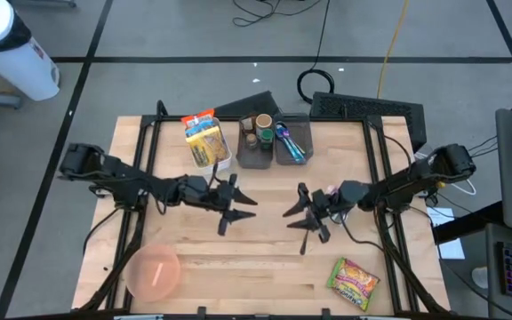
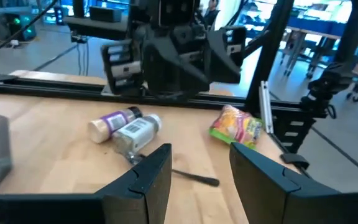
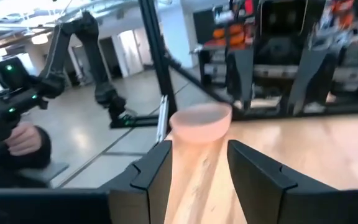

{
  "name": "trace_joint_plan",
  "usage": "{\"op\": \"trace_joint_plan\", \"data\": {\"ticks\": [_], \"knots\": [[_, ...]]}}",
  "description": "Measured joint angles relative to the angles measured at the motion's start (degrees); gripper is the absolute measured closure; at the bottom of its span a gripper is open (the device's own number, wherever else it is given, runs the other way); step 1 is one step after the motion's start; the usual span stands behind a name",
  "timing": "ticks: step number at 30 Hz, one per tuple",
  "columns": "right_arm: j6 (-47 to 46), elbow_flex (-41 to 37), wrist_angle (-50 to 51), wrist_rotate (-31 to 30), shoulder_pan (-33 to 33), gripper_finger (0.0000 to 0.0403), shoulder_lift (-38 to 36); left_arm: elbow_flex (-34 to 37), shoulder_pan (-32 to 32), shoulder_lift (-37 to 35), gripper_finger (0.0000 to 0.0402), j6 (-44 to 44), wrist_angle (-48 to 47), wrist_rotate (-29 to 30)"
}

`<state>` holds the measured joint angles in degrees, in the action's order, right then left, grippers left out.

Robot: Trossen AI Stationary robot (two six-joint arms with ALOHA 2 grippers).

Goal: Pick & Place Food Item
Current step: Put the purple seasoning bottle into the left black bin

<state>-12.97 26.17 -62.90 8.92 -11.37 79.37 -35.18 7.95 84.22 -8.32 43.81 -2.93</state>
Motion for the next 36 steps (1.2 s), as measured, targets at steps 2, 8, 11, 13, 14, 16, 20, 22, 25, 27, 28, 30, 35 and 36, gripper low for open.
{"op": "trace_joint_plan", "data": {"ticks": [2, 8, 11, 13, 14, 16, 20, 22, 25, 27, 28, 30, 35, 36], "knots": [[-1.5, 0.0, 2.0, -0.2, -1.2, 0.0256, 0.0, 0.0, 0.8, 0.7, 0.0231, -0.3, 1.7, 0.0], [-2.7, 0.0, 8.8, -0.7, -5.2, 0.0265, 0.0, 0.0, 2.4, 0.9, 0.0231, -0.4, 4.0, 0.0], [-2.7, 0.0, 12.1, -5.1, -7.5, 0.0271, 0.0, 0.0, 3.0, 0.9, 0.0231, -0.5, 3.9, 0.0], [-2.8, 0.0, 13.9, -9.3, -8.7, 0.0273, 0.0, 0.0, 3.5, 0.9, 0.0231, -0.7, 3.8, 0.1], [-2.9, 0.0, 14.7, -11.4, -9.1, 0.0273, 0.0, 0.0, 3.7, 0.9, 0.0231, -0.9, 3.4, 0.1], [-3.1, 0.0, 16.2, -15.2, -10.0, 0.0273, 0.0, 0.0, 4.2, 0.9, 0.0231, -0.9, 3.0, 0.2], [-2.6, 0.0, 17.7, -19.4, -10.9, 0.0276, 0.0, 0.0, 5.4, 1.1, 0.0231, -0.5, 2.5, 1.6], [-2.4, 0.0, 18.3, -19.4, -10.9, 0.028, 0.0, 0.0, 5.7, 1.7, 0.0231, 0.8, 2.6, 3.3], [-2.3, 0.0, 18.7, -19.4, -10.9, 0.0288, 0.0, 0.0, 5.7, 2.9, 0.0231, 3.0, 2.9, 5.6], [-0.8, 0.0, 19.2, -19.6, -10.9, 0.0293, 0.0, 0.0, 5.4, 4.0, 0.0231, 4.4, 2.8, 7.3], [0.2, 0.0, 19.2, -19.7, -10.8, 0.0296, 0.0, 0.0, 5.1, 4.4, 0.0231, 5.1, 2.6, 8.2], [1.9, 0.0, 19.0, -19.7, -10.4, 0.03, 0.0, 0.0, 4.3, 5.5, 0.0231, 5.4, 3.2, 10.4], [2.1, 0.0, 18.0, -19.8, -8.5, 0.0302, 0.0, -0.2, 1.9, 7.3, 0.0231, 5.6, 4.1, 12.4], [2.1, 0.0, 17.7, -19.8, -8.1, 0.0301, 0.0, -0.3, 1.5, 7.4, 0.0231, 5.6, 4.1, 12.4]]}}
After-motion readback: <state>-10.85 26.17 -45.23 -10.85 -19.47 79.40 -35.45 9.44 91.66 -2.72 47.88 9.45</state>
